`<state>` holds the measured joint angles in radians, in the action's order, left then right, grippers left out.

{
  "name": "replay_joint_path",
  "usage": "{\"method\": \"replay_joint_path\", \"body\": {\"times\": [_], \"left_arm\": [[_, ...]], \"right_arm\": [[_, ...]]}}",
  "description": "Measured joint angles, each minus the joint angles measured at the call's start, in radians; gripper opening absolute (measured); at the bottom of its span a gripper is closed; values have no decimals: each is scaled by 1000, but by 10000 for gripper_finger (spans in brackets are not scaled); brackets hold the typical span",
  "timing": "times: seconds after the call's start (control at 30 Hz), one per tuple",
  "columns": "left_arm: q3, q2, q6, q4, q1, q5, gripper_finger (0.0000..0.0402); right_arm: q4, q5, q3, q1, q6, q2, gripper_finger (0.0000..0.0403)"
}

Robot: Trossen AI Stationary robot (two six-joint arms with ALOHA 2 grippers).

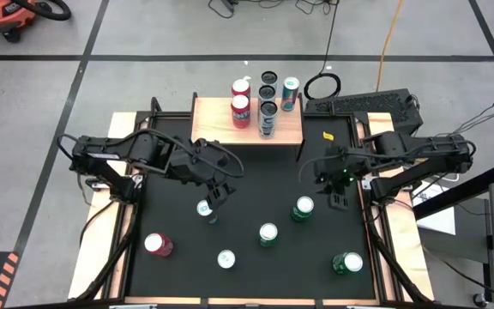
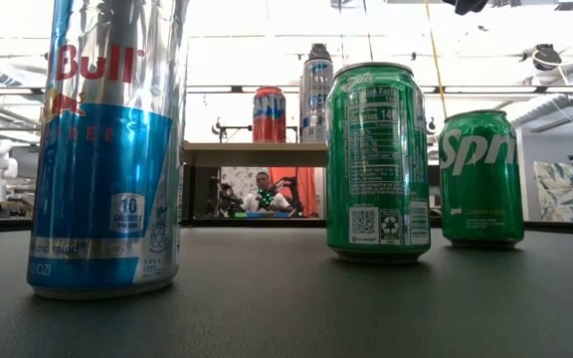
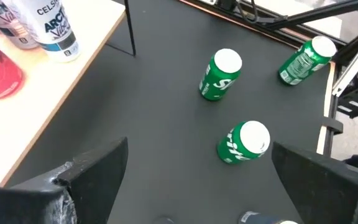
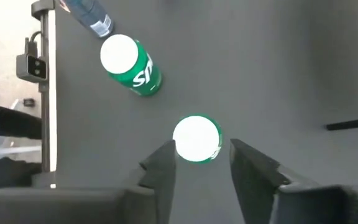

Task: Place canned beverage on shelf
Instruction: Put the top center green soda can on the shelf

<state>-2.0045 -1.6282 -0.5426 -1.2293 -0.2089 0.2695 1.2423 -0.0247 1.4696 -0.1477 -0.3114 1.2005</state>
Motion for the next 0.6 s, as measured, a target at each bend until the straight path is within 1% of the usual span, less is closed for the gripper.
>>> {"method": "replay_joint_path", "body": {"times": [0.2,0.3,0.37,0.43,0.6], "left_arm": [[0,-4,0,-21,0,-1,398],[0,-4,7,-41,0,1,398],[0,-4,6,-55,0,2,398],[0,-4,6,-56,0,4,398],[0,-4,0,-56,-2,5,398]], "right_arm": [[6,-1,0,-5,-20,58,193],[-11,-3,-22,-2,-13,98,227],[-54,-37,-58,-2,-24,116,246],[-101,-79,-95,-2,-39,126,262],[-129,-102,-158,-2,-70,148,287]]}}
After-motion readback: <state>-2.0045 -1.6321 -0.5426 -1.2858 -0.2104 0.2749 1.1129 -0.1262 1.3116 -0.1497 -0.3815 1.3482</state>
